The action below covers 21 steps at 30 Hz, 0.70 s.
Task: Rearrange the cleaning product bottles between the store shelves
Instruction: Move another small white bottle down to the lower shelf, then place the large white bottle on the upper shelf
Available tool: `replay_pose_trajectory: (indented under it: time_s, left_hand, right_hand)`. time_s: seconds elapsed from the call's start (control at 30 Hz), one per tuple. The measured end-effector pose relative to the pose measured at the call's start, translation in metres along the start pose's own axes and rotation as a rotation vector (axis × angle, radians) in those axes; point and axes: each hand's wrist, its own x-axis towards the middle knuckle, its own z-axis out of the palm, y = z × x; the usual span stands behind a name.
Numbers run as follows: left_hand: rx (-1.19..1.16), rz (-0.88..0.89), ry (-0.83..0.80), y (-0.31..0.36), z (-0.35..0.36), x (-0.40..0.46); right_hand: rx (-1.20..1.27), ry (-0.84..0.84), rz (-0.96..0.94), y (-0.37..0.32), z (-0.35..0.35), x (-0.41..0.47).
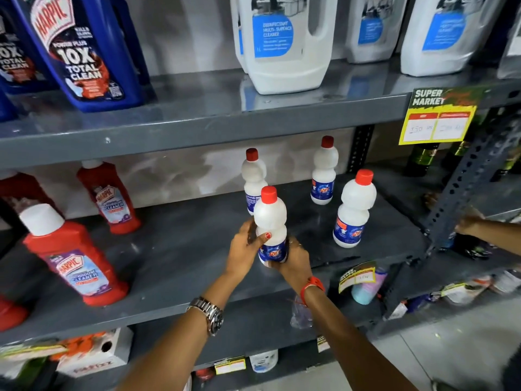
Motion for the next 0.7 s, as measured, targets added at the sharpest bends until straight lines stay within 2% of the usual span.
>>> replay_pose_trajectory:
  time_s: [0.07,0.17,0.33,0.43,0.53,0.63,0.7]
  left_hand:
    - [0.01,0.098,0.115,0.015,-0.004,-0.012]
    - [0.028,0.362,0.283,0.045,-0.016,-0.024]
    - [-0.014,0.712,0.395,0.118,-0.032,-0.028]
    - [-0.103,0.76,0.461,0.157,-0.042,-0.021]
    - [-0.029,0.806,0.478,0.185,-0.049,-0.02]
    - [-0.036,0.891,0.482,0.217,-0.052,-0.02]
    - [-0.07,0.887,0.488,0.24,-0.052,-0.011]
  right_hand:
    - [-0.018,0.1,-0.088,-0.004,-0.007,-0.004]
    - [0.069,0.242,-0.226,-0.025,-0.023,-0.016]
    - [0.32,0.485,-0.482,-0.09,-0.059,-0.034]
    - [0.392,0.67,-0.661,-0.133,-0.09,-0.039]
    - [0.433,0.749,-0.771,-0.171,-0.12,-0.035]
    - [0.379,0.763,-0.795,-0.204,-0.148,-0.015]
    - [0.293,0.684,-0.736,-0.222,-0.161,0.002]
